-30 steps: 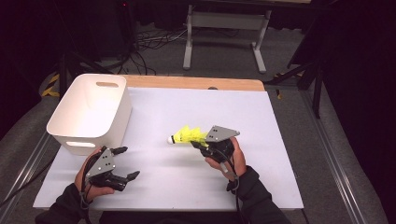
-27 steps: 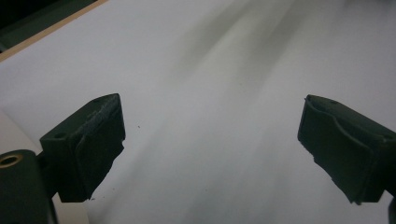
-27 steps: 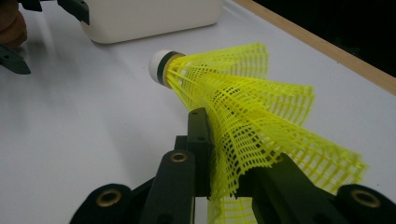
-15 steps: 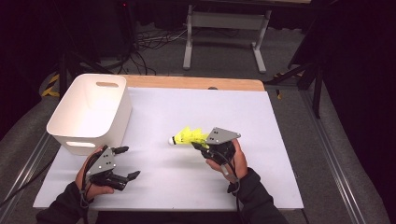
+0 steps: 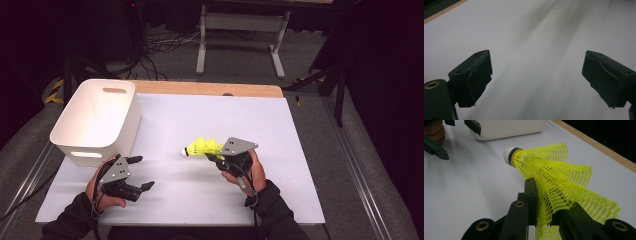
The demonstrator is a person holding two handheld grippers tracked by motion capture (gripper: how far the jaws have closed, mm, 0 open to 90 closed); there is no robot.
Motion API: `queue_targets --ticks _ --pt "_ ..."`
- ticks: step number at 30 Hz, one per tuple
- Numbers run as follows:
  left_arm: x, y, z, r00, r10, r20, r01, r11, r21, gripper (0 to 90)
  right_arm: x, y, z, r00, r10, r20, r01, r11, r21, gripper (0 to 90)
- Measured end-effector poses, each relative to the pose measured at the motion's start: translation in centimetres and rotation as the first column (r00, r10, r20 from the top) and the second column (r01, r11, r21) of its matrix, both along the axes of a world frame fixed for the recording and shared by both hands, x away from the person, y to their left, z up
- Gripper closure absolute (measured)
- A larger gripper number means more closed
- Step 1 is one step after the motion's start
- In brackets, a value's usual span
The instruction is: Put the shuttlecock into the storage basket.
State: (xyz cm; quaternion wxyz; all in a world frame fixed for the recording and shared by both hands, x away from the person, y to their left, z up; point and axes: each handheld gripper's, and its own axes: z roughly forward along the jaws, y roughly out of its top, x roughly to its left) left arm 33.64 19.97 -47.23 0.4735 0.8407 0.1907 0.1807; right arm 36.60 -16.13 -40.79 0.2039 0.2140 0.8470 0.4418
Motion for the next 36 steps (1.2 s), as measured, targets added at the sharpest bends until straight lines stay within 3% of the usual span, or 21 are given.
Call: queue_targets --ticks 8,16,24,36 --pt "0.3 0.21 -0.05 0.9999 -0.008 -0.011 0.008 0.9999 -0.011 9.7 0.01 0.13 -0.04 1.0 0.009 -0.003 -0.009 0.9999 -0.006 82.2" --pt "-0.03 0.34 0.09 0.9999 -0.013 0.01 0.013 0.9999 -0.005 9.3 -0.07 0.57 -0.09 0.9998 0.019 -0.004 -0.019 0.9998 -0.011 82.2" --pt "0.06 0.36 0.0 0.9998 -0.019 -0.008 0.018 0.9992 -0.035 9.2 -0.14 0.64 -0.01 0.9998 0.022 -0.003 -0.022 0.9997 -0.009 82.2" --pt "0.28 0.35 -0.06 0.9998 -0.012 -0.013 0.011 0.9993 -0.034 9.1 -0.11 0.63 0.07 0.9997 0.026 -0.004 -0.026 0.9996 -0.009 82.2"
